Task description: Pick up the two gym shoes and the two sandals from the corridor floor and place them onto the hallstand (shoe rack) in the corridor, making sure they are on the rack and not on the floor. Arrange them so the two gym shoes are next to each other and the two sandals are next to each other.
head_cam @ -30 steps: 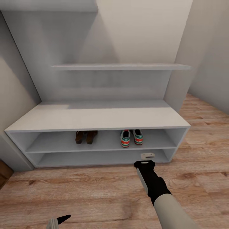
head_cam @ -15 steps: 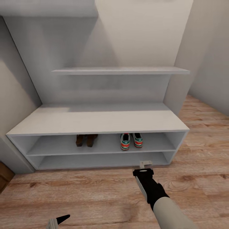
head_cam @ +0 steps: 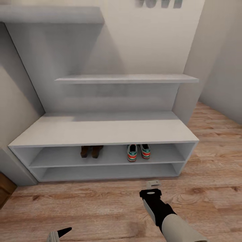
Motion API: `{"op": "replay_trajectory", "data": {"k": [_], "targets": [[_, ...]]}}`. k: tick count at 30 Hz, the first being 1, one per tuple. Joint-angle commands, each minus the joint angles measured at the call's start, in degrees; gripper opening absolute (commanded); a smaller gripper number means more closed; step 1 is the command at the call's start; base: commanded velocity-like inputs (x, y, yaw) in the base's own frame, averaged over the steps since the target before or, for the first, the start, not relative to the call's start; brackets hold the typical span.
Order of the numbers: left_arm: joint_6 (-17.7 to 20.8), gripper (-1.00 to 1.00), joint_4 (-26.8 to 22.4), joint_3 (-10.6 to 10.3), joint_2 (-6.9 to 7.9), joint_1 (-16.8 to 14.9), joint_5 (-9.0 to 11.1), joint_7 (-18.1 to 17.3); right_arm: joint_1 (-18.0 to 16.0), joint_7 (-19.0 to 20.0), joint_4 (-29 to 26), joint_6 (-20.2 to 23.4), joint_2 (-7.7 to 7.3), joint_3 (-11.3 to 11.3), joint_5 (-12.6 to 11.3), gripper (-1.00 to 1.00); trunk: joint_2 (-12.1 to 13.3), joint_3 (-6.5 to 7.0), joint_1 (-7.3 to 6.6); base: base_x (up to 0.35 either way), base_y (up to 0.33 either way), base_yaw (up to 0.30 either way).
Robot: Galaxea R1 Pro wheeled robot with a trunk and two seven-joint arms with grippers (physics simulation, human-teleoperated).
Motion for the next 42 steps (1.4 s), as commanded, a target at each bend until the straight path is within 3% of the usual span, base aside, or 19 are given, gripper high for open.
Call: {"op": "replay_trajectory", "data": {"k": [1, 10, 15, 16, 20, 25, 35, 36, 39, 42], "targets": [[-0.3, 1.0, 0.3, 0.1, 0.1, 0.0, 0.1, -0.2, 0.0, -0.2, 0.7, 0.1, 0.0, 0.2, 0.6, 1.0, 0.4, 0.14, -0.24, 0.0, 0.0, 0.0], [-0.5, 1.0, 1.3, 2.5, 0.54, 0.0, 0.1, -0.1, 0.1, -0.1, 6.6, -6.5, 0.0, 0.2, 0.8, 1.0, 4.0, 1.75, -2.21, 0.0, 0.0, 0.0], [-0.5, 1.0, 1.9, 4.3, 0.57, 0.0, 0.0, -0.1, 0.2, 0.0, 9.2, -12.3, 0.0, 0.2, 0.9, 1.0, 6.0, 2.65, -3.31, 0.0, 0.0, 0.0], [-0.5, 1.0, 2.7, 5.0, 0.63, 0.0, 0.0, -0.1, 0.3, 0.3, 11.5, -16.3, -0.05, 0.2, 0.9, 1.0, 6.4, 2.83, -3.53, 0.0, 0.0, 0.0], [-0.6, 1.0, 3.9, 5.3, 0.67, 0.0, 0.0, 0.1, 0.4, 3.0, 13.5, -19.2, -2.61, 0.3, 0.9, 1.0, 8.0, 3.55, -4.41, 0.0, 0.0, 0.0], [-0.7, 1.0, 4.7, 5.5, 0.68, 0.0, 0.0, 0.2, 0.5, 12.3, 14.8, -21.6, -6.4, 0.3, 0.9, 1.0, 10.0, 4.45, -5.51, 0.0, 0.0, 0.0], [-0.6, 1.0, 5.2, 5.5, 0.61, 0.0, 0.0, 0.5, 0.8, 37.7, 15.9, -22.9, -14.59, 0.3, 0.8, 1.0, 14.0, 6.24, -7.7, 0.0, 0.0, 0.0], [-0.6, 1.0, 5.3, 5.5, 0.62, 0.0, 0.0, 0.9, 1.2, 41.6, 16.4, -23.0, -15.76, 0.3, 0.8, 1.0, 14.4, 6.42, -7.92, 0.0, 0.0, 0.0], [-0.6, 1.0, 5.3, 5.5, 0.61, 0.0, 0.1, 2.2, 2.4, 46.7, 17.2, -23.3, -17.55, 0.2, 0.8, 1.0, 15.6, 6.96, -8.58, 0.0, 0.0, 0.0], [-0.6, 1.0, 5.4, 5.5, 0.61, 0.0, 0.1, 3.1, 3.1, 48.0, 17.4, -23.5, -18.22, 0.2, 0.8, 1.0, 16.8, 7.5, -9.24, 0.0, 0.0, 0.0]]}}
